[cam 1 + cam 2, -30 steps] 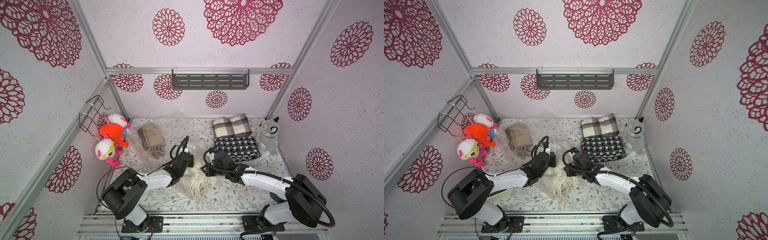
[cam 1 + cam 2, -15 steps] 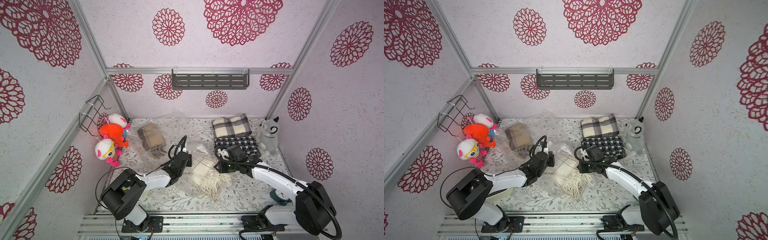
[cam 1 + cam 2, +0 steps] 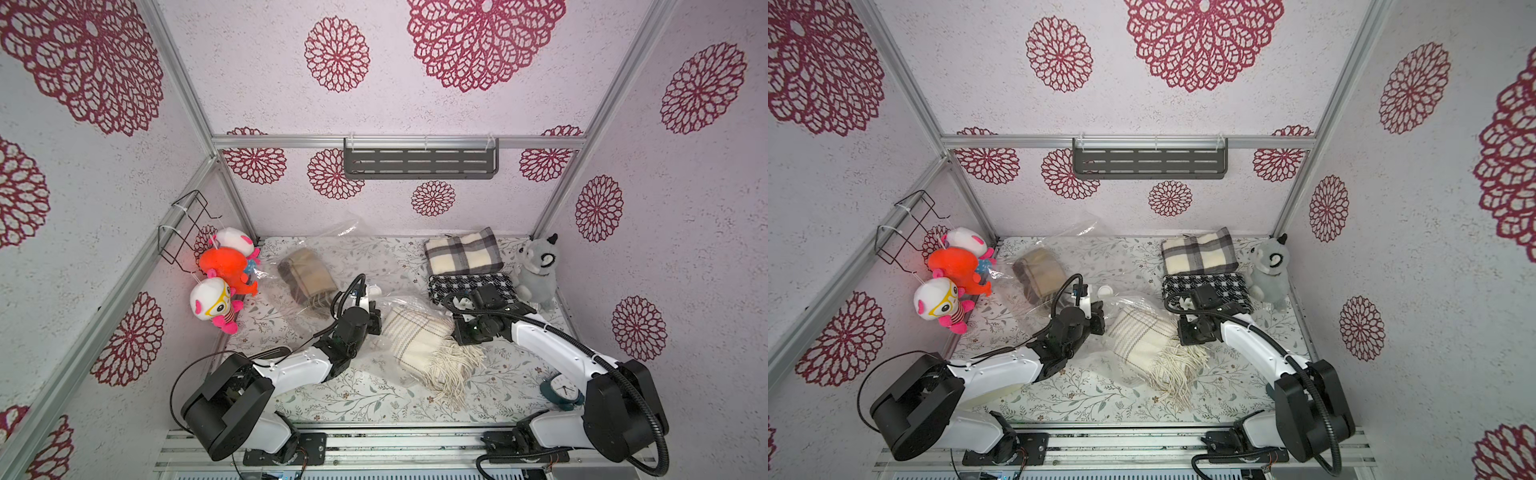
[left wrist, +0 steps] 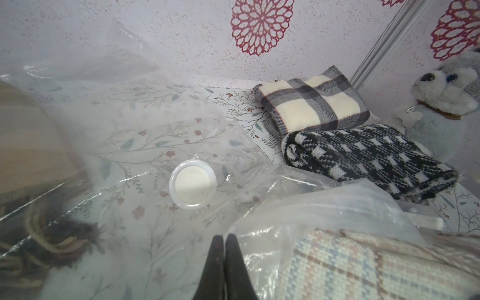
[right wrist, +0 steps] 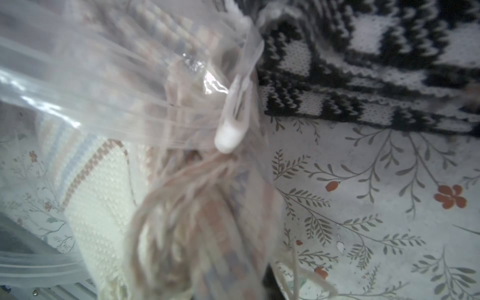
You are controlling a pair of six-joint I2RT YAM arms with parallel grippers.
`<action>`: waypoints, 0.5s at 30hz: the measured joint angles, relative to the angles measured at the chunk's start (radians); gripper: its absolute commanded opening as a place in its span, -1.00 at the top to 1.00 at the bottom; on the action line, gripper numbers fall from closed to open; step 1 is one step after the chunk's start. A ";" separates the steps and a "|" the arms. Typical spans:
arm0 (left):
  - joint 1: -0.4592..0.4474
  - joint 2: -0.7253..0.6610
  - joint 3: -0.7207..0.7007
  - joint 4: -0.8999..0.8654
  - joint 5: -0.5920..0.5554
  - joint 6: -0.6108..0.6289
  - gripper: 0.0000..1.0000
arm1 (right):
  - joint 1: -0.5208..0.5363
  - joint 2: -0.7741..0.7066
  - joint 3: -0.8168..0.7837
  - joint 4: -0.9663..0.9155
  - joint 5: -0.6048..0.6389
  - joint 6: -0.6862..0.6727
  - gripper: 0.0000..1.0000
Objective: Take the scarf out of the vacuum bag
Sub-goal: Take out the scarf from the vacuum bag.
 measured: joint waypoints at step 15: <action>-0.019 0.344 0.163 0.036 0.006 0.001 1.00 | -0.010 -0.001 0.212 -0.240 -0.050 0.008 1.00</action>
